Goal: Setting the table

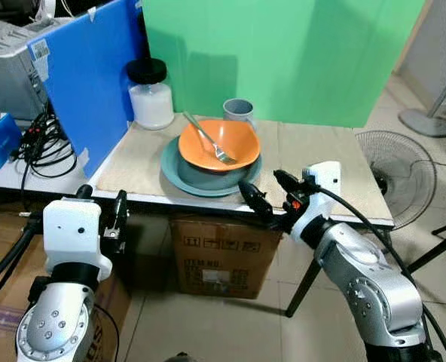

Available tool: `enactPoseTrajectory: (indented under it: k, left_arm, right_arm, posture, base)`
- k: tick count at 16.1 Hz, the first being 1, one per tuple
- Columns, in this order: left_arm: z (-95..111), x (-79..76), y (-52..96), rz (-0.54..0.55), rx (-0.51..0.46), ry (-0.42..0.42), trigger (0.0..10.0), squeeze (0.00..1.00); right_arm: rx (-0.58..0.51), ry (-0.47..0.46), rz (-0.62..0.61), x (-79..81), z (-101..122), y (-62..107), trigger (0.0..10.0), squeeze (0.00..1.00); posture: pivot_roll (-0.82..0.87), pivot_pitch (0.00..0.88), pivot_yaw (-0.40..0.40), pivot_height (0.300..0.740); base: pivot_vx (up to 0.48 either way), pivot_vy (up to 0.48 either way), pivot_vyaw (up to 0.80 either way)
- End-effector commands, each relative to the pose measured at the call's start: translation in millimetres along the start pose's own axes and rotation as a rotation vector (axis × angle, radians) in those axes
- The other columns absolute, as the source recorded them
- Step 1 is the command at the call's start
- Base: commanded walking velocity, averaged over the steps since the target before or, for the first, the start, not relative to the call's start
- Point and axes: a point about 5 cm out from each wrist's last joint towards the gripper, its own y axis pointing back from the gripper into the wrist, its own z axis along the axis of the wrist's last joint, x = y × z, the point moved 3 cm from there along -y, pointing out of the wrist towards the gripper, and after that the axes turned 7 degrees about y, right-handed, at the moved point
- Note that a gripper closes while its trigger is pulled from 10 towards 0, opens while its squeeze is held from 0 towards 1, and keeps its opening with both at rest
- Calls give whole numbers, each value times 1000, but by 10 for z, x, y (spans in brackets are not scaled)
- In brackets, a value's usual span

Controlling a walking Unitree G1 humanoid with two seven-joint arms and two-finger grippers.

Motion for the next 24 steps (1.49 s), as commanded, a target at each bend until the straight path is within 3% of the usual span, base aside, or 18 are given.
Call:
enactPoseTrajectory:
  k: [1,5,7,10,15,19,21,24]
  left_arm:
    - [62,0,16,-3,-17,-1,10000,0]
    - [55,2,29,-8,-8,2,10000,0]
    - [55,-2,30,-11,-6,4,10000,0]
    - [56,-8,34,-15,-3,1,10000,0]
    - [51,-40,36,-60,5,-23,10000,0]
    - [48,-135,-6,-168,21,-11,10000,0]
    - [45,-210,-43,-265,33,-23,10000,0]
    - [27,-349,-34,-457,67,-21,10000,0]
  right_arm:
    - [3,14,-21,-45,39,-22,10000,0]
    - [-4,-1,-7,-19,59,-56,10000,0]
    - [8,44,22,35,50,-66,10000,0]
    - [9,36,24,49,46,-87,10000,0]
    - [-4,-5,85,140,62,-101,10000,0]
    - [28,39,38,79,90,-160,10000,0]
    - [93,51,54,44,119,-221,10000,0]
    - [206,143,61,-4,160,-405,10000,0]
  posture:
    - [19,0,11,740]
    - [23,0,10,740]
    - [24,0,8,740]
    - [27,0,6,740]
    - [31,0,19,740]
    - [27,0,34,740]
    - [19,0,36,740]
    - [5,0,37,740]
  base:
    - [307,0,506]
    - [352,0,0]
    - [369,0,0]
    - [375,0,800]
    - [373,0,0]
    - [178,0,0]
    - [0,0,0]
    - [0,0,0]
